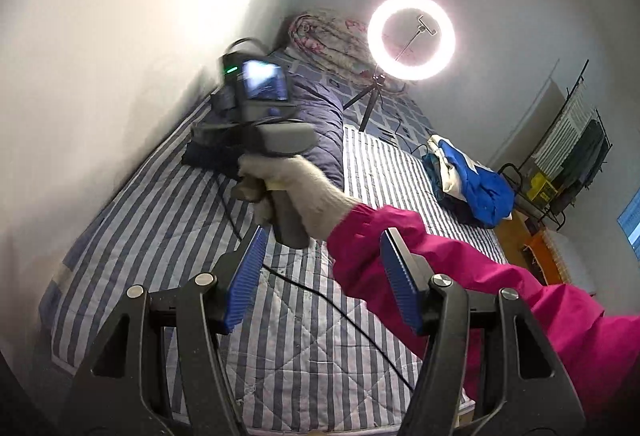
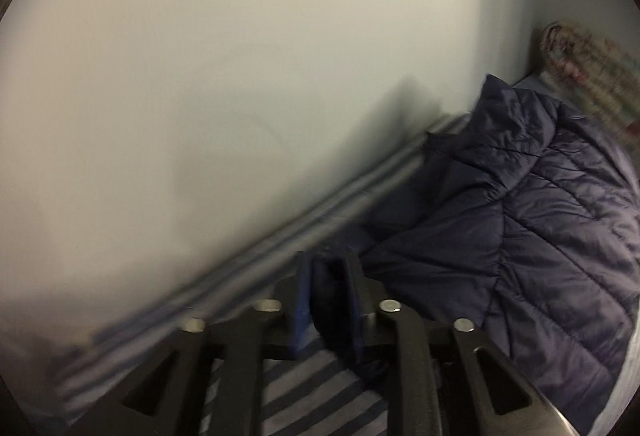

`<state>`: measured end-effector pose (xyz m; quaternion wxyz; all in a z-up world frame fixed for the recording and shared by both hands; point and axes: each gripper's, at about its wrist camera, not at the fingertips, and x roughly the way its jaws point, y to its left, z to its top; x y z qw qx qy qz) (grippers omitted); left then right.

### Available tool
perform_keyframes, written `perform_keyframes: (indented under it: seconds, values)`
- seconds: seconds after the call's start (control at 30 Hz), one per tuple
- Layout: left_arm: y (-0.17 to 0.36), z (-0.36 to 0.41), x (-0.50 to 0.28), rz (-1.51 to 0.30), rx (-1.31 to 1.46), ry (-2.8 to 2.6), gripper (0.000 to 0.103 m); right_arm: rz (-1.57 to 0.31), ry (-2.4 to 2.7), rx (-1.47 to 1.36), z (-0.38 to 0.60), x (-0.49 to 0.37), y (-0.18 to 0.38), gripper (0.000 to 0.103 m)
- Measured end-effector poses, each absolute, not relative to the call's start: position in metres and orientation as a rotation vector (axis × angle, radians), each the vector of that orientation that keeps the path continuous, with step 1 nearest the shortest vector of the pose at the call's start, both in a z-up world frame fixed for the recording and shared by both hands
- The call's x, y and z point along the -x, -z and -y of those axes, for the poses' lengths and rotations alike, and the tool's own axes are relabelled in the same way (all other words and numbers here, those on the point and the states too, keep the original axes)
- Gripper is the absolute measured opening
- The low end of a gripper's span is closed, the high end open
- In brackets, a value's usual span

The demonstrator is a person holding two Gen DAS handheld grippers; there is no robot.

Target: Fold large clothes

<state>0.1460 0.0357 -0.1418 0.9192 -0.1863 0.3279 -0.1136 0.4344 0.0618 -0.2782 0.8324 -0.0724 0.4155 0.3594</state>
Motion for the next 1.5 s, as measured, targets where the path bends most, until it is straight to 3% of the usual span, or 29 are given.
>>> perform_keyframes:
  seconds: [0.37,0.43,0.5,0.57,0.8,0.97,1.13,1.5]
  values:
    - [0.142,-0.028,-0.160,-0.705,0.356,0.243,0.061,-0.826,-0.606,-0.094,0.087,-0.408,0.239,0.032]
    - [0.139,-0.025,-0.171,-0.718,0.340,0.248,0.061,-0.834,-0.544,-0.101,0.115,-0.406,0.243,0.039]
    - [0.134,-0.021,-0.185,-0.714,0.294,0.261,0.061,-0.844,-0.488,-0.130,0.147,-0.406,0.250,0.056]
    - [0.129,-0.015,-0.205,-0.707,0.224,0.265,0.061,-0.859,-0.457,-0.170,0.164,-0.409,0.255,0.057]
    - [0.132,0.001,-0.334,-0.664,0.000,0.164,0.061,-0.859,-0.372,-0.213,0.198,-0.409,0.265,0.056]
    - [0.145,-0.002,-0.441,-0.660,-0.074,0.092,0.061,-0.792,-0.318,-0.164,0.205,-0.447,0.254,0.041]
    - [0.163,-0.021,-0.536,-0.648,-0.062,0.003,0.061,-0.729,-0.265,-0.166,0.213,-0.510,0.241,0.039]
    - [0.238,-0.039,-0.627,-0.704,-0.172,-0.164,0.061,-0.765,-0.233,-0.013,0.171,-0.616,0.279,0.038]
